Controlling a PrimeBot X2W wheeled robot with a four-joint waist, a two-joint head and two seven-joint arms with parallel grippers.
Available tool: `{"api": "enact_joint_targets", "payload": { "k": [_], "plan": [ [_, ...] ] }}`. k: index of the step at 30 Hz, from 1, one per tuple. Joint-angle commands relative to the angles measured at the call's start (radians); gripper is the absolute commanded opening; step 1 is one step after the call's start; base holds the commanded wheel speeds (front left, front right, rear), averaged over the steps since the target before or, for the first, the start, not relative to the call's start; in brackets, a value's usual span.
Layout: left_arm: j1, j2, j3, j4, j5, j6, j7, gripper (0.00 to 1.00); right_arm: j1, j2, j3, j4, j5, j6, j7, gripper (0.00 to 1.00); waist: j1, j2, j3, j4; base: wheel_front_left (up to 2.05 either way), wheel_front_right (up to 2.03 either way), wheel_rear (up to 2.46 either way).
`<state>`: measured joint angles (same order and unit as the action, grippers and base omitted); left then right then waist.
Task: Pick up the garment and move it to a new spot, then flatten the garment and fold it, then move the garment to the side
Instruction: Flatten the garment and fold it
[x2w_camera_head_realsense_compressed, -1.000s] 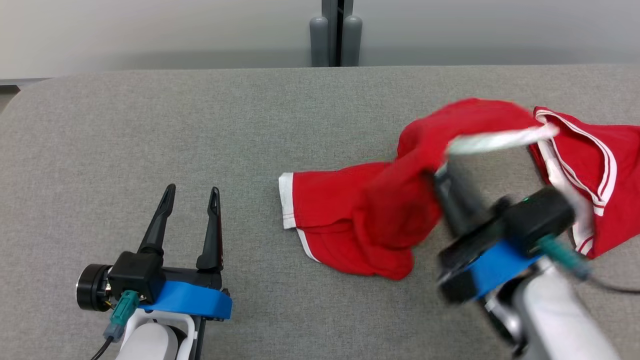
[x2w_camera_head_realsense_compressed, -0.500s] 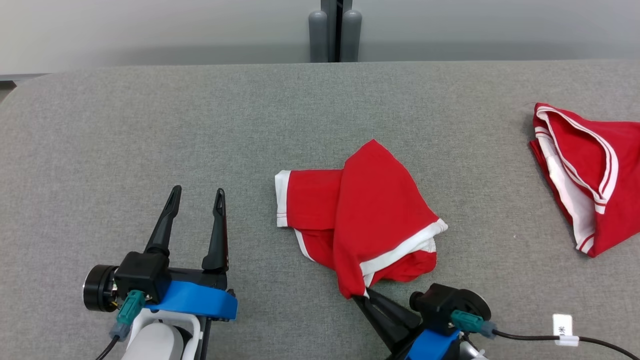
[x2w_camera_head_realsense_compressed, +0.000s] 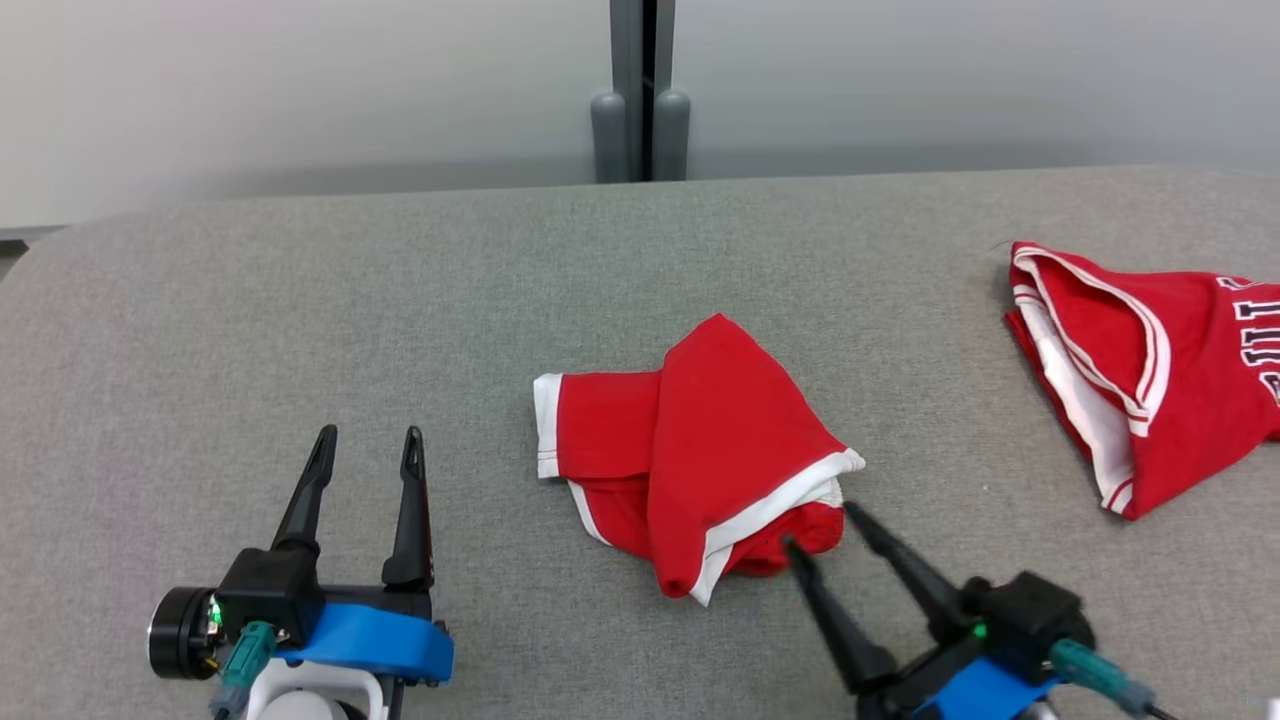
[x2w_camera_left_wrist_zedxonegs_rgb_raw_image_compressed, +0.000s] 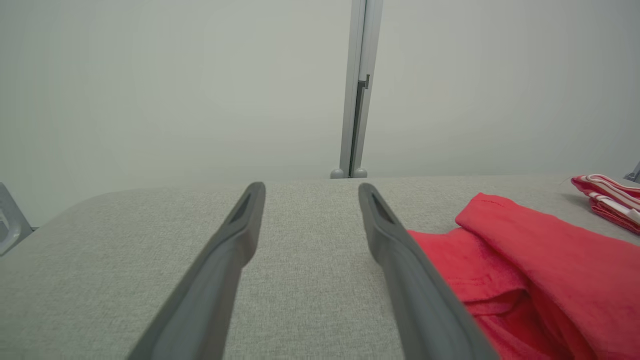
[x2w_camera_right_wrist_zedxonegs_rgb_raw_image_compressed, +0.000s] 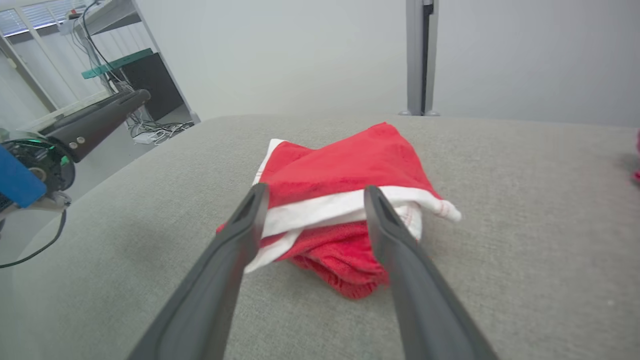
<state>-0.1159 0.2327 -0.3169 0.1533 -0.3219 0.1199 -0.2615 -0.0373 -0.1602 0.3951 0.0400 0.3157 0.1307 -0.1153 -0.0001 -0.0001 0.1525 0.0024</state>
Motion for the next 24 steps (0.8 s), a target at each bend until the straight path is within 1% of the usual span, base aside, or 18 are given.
{"api": "enact_joint_targets", "payload": {
  "k": [1, 8, 11, 16, 24],
  "plan": [
    [0.01, 0.005, 0.001, -0.002, -0.003, 0.006, -0.003, 1.0, 0.022, 0.006, -0.037, -0.022, -0.014, 0.0, 0.001, 1.0, 0.0001, 0.0001, -0.015, -0.012, 0.0, 0.0, 0.0],
    [0.047, 0.025, 0.002, -0.011, -0.005, 0.02, 0.013, 1.0, 0.056, 0.037, -0.283, -0.08, -0.07, 0.0, -0.002, 1.0, 0.0001, 0.0001, -0.056, -0.026, 0.0, 0.0, 0.0],
    [0.057, 0.033, -0.001, -0.018, -0.004, 0.022, 0.024, 1.0, 0.066, 0.042, -0.357, -0.08, -0.086, 0.0, 0.006, 1.0, 0.0001, 0.0001, -0.068, -0.026, 0.0, 0.0, 0.0],
    [0.074, 0.042, -0.007, -0.034, -0.001, 0.028, 0.039, 1.0, 0.069, 0.043, -0.407, -0.067, -0.099, 0.0, 0.016, 1.0, 0.0001, 0.0001, -0.077, -0.021, 0.0, 0.0, 0.0],
    [0.082, 0.05, -0.013, -0.058, -0.002, 0.035, 0.049, 1.0, 0.069, 0.053, -0.416, -0.075, -0.105, 0.0, 0.022, 1.0, 0.0001, 0.0001, -0.071, -0.014, 0.0, 0.0, 0.0]
  ]
}}
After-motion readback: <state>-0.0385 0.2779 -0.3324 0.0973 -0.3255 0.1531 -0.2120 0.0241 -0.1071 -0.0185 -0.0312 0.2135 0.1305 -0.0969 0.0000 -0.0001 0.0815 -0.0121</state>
